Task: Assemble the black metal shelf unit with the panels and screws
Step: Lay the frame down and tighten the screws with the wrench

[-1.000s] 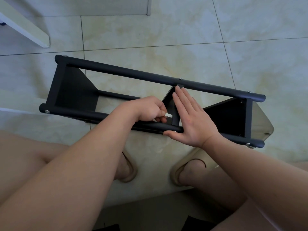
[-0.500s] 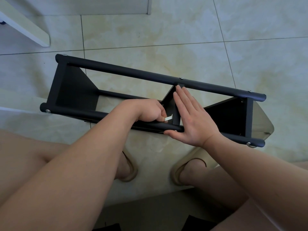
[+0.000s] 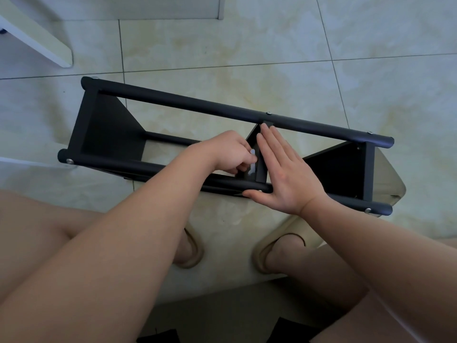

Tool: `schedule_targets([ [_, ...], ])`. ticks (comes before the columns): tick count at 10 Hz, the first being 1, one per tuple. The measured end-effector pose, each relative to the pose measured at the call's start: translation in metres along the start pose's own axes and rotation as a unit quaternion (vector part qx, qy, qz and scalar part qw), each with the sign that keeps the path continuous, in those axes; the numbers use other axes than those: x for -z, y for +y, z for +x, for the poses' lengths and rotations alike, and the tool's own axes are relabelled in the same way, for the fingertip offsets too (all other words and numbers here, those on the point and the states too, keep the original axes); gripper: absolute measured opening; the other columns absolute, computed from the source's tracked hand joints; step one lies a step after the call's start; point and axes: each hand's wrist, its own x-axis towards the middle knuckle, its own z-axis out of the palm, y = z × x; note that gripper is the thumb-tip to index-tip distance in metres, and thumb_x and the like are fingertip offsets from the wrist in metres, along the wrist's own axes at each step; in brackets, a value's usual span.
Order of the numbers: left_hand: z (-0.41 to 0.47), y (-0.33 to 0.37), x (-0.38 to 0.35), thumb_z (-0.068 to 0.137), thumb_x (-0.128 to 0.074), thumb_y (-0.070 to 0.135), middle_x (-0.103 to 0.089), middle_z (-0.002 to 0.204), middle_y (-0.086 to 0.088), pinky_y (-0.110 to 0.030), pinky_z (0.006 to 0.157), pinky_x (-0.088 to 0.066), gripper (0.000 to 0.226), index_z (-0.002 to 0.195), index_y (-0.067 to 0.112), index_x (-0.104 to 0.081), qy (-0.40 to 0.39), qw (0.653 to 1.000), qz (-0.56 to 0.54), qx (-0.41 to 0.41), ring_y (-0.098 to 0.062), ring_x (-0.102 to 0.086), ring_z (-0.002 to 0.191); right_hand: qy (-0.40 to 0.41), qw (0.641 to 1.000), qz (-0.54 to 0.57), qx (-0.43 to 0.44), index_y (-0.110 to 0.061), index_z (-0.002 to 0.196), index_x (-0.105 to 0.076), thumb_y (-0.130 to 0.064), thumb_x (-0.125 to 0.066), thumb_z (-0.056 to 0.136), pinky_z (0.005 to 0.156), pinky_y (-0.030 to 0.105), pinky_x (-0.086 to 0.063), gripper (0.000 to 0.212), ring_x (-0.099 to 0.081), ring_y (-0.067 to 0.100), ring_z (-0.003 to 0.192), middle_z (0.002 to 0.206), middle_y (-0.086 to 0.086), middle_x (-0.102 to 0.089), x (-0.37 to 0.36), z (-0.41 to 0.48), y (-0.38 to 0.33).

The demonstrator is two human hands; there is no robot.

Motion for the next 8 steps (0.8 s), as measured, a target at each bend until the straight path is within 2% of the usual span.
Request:
schedule_targets([
  [1,0.0024,-0.0035,-0.0054,0.095,-0.065,0.016,-0.069,0.082,-0.006,-0.024,0.068,-0.054,0.010,0.086,0.012,-0.065,0.025,0.996,-0.074,0.041,-0.015,-0.068,0.076,0.002,1.000,0.002,0.001,0.004,0.157,-0.020,-0.075,-0.048,0.086,0.124,0.051,-0.023,0.110,-0.007,0.033,0.156,0.168,0.019,-0.010,0.0002,-0.0001,-0.0001],
  [2,0.0031,-0.0036,-0.0066,0.093,-0.069,0.013,-0.074,0.082,-0.005,-0.023,0.064,-0.055,0.010,0.102,0.011,-0.064,0.043,0.990,-0.122,0.052,-0.010,-0.072,0.067,0.004,1.000,0.003,0.001,0.004,0.157,-0.021,-0.074,-0.049,0.087,0.124,0.051,-0.022,0.109,-0.007,0.033,0.156,0.168,0.019,-0.010,0.0004,0.0003,0.0001],
  [3,0.0027,-0.0036,-0.0066,0.091,-0.069,0.010,-0.075,0.081,-0.005,-0.027,0.071,-0.058,0.016,0.107,0.011,-0.067,0.054,0.988,-0.138,0.053,-0.011,-0.073,0.069,0.004,1.000,0.000,0.002,0.004,0.157,-0.020,-0.075,-0.047,0.087,0.124,0.051,-0.022,0.109,-0.007,0.033,0.156,0.168,0.019,-0.010,0.0006,0.0006,-0.0004],
  [4,0.0011,-0.0021,-0.0072,0.094,-0.066,0.011,-0.075,0.080,-0.004,-0.027,0.071,-0.057,0.007,0.100,0.014,-0.068,0.053,0.988,-0.137,0.057,-0.012,-0.073,0.071,0.003,1.000,0.001,0.002,0.005,0.157,-0.020,-0.075,-0.047,0.087,0.124,0.050,-0.022,0.110,-0.007,0.034,0.156,0.168,0.019,-0.010,0.0008,0.0006,-0.0004],
  [6,0.0004,-0.0019,-0.0067,0.098,-0.060,0.014,-0.074,0.083,-0.002,-0.027,0.076,-0.056,0.010,0.091,0.018,-0.067,0.084,0.985,-0.143,0.039,-0.012,-0.071,0.076,0.003,1.000,-0.001,0.002,0.005,0.157,-0.020,-0.075,-0.047,0.086,0.124,0.050,-0.021,0.110,-0.007,0.034,0.156,0.167,0.019,-0.010,0.0008,0.0005,-0.0004],
  [8,-0.0006,-0.0016,-0.0070,0.096,-0.061,0.014,-0.074,0.078,0.001,-0.026,0.074,-0.055,0.009,0.090,0.017,-0.067,0.068,0.990,-0.113,0.039,-0.010,-0.069,0.073,0.010,1.000,0.000,0.003,0.005,0.157,-0.021,-0.075,-0.048,0.087,0.124,0.050,-0.021,0.109,-0.008,0.034,0.156,0.167,0.019,-0.010,-0.0006,0.0004,0.0001],
])
